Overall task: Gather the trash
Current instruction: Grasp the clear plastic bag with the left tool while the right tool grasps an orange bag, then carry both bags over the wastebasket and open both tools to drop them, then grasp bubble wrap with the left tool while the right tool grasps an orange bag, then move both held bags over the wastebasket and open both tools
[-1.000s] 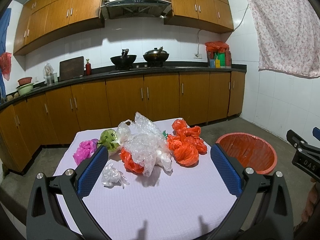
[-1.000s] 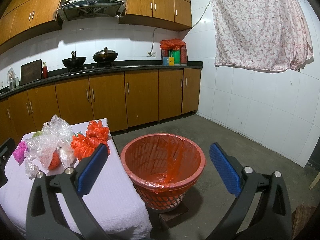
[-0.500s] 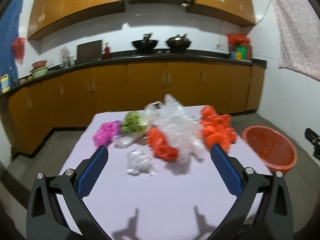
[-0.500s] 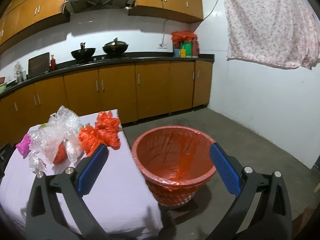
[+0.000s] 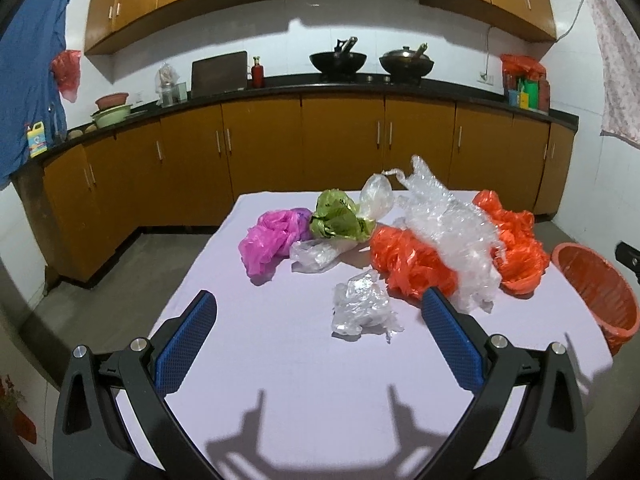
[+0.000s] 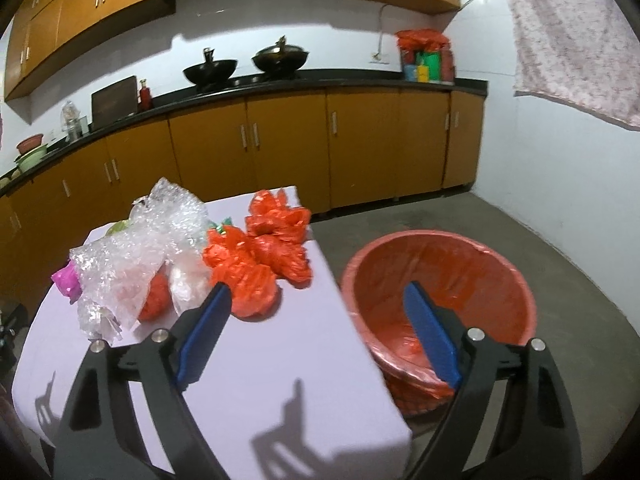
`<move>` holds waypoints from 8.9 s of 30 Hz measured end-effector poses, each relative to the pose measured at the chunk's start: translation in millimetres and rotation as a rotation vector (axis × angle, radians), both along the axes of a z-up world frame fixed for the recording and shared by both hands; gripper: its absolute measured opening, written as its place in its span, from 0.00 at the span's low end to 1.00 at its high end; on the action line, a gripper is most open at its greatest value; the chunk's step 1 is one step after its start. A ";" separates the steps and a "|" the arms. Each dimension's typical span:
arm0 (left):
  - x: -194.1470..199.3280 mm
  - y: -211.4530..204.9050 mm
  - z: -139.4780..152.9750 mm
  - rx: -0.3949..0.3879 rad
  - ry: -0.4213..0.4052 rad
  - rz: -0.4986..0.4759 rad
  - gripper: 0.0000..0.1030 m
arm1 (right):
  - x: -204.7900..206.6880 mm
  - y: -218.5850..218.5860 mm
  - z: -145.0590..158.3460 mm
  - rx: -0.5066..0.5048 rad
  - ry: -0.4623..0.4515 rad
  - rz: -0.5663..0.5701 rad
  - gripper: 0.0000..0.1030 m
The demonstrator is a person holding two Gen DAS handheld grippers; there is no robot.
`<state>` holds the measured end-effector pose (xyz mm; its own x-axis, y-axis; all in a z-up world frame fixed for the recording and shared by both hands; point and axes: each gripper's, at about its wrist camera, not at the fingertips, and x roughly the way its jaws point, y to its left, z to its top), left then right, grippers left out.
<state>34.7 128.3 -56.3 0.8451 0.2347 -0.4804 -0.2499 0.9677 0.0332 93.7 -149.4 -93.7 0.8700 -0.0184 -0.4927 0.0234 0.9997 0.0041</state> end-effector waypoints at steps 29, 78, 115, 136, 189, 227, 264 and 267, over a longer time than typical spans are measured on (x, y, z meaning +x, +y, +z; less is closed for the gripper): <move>108.1 16.8 -69.1 -0.158 0.281 -0.090 0.61 | 139.0 66.7 -66.5 -0.042 0.208 0.217 0.69; 97.6 -103.0 62.0 -0.149 -0.009 -0.434 0.40 | 49.3 -72.7 23.9 0.058 -0.005 -0.033 0.35; 178.4 -338.9 -28.2 -0.045 0.233 -0.844 0.40 | 66.8 -221.1 -10.9 0.186 0.034 -0.233 0.37; 168.9 -301.8 -6.9 -0.063 0.166 -0.747 0.68 | 59.8 -214.6 3.7 0.162 0.005 -0.248 0.56; 84.3 12.3 40.8 -0.091 -0.075 -0.084 0.88 | 184.9 44.9 -69.2 0.023 0.278 0.161 0.59; 86.4 -42.8 14.7 -0.150 0.109 -0.265 0.12 | 88.0 7.0 -19.3 0.097 0.159 0.248 0.21; 123.9 -234.8 46.0 -0.173 0.027 -0.721 0.11 | 22.6 -180.4 22.2 0.155 0.019 -0.198 0.21; 129.4 -249.7 38.9 -0.173 0.044 -0.756 0.11 | 22.2 -191.6 16.3 0.163 0.025 -0.224 0.21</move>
<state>164.0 -121.4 -17.4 0.7252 -0.4792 -0.4944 0.4778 0.8673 -0.1396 115.9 -341.0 -77.4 0.8408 -0.1283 -0.5260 0.2464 0.9558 0.1607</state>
